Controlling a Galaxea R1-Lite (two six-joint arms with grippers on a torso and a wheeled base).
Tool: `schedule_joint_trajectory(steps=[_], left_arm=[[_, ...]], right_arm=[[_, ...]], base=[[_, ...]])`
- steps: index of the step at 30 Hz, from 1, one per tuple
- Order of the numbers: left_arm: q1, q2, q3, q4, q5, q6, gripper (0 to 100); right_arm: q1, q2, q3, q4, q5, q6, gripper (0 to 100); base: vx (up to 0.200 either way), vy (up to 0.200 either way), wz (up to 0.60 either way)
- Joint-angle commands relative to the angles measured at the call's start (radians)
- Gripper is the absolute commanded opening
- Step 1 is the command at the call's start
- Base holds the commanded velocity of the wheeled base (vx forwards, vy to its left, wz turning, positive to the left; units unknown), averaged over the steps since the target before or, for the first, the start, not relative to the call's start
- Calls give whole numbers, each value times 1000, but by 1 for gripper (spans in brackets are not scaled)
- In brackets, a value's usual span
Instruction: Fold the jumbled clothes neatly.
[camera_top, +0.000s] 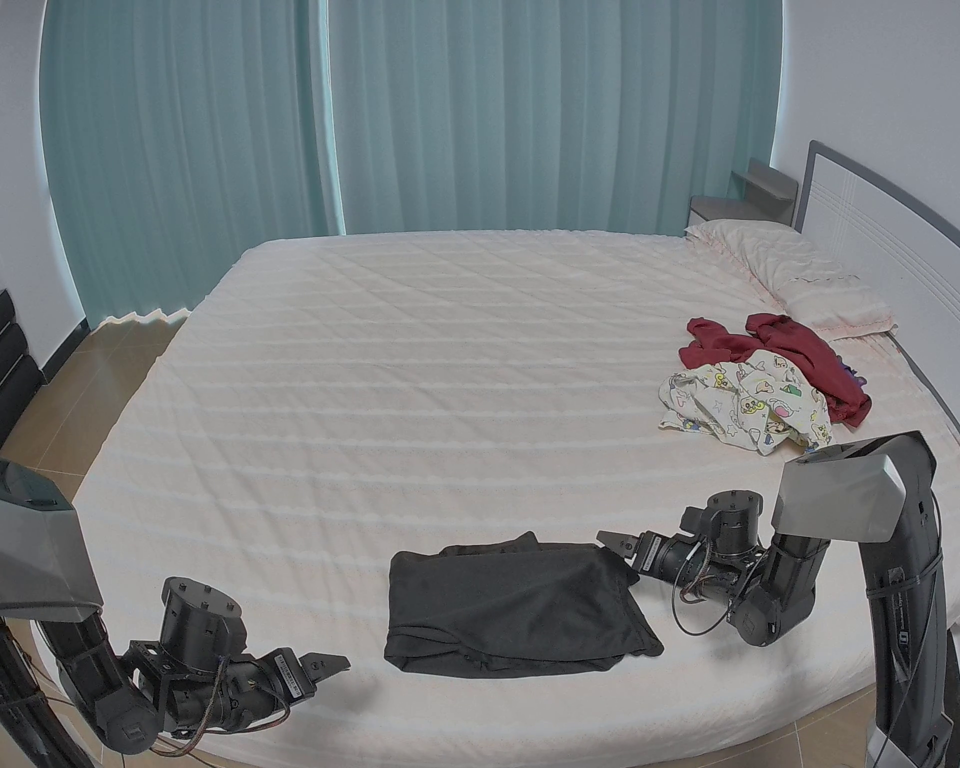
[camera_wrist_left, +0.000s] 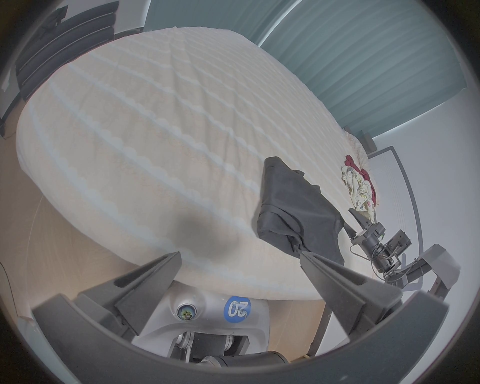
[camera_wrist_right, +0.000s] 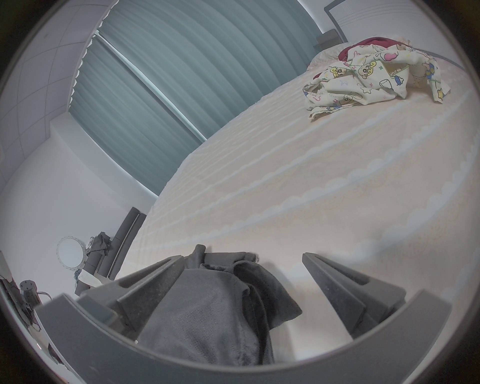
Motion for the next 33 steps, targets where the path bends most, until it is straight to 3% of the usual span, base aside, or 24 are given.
schedule_joint_trajectory(steps=[1,6,10,12,17,19,22,28,33], left_arm=[[-2,14,-1,-1,1,1,100],[-2,15,-1,-2,1,-2,100],[-2,15,-1,-2,1,-2,100],[0,30,-8,-2,2,-1,100],[0,50,-22,-25,16,-1,100],[-3,64,-50,-68,74,10,100],[-5,67,-80,-87,88,42,100],[-19,261,-218,-101,90,249,100],[-77,402,-277,-150,91,274,100]], right_arm=[[-1,-17,24,6,0,-1,100],[-1,-14,83,8,14,-38,100],[5,-9,144,2,52,-77,100],[15,-15,224,-9,132,-106,100],[12,-12,262,-86,161,-119,100],[13,-6,340,-146,190,-150,100],[12,0,359,-162,204,-189,100],[21,21,403,-175,199,-274,100],[33,28,423,-192,201,-294,100]], base=[[200,0,0],[200,0,0],[0,0,0],[0,0,0],[0,0,0],[0,0,0],[0,0,0],[0,0,0],[0,0,0]])
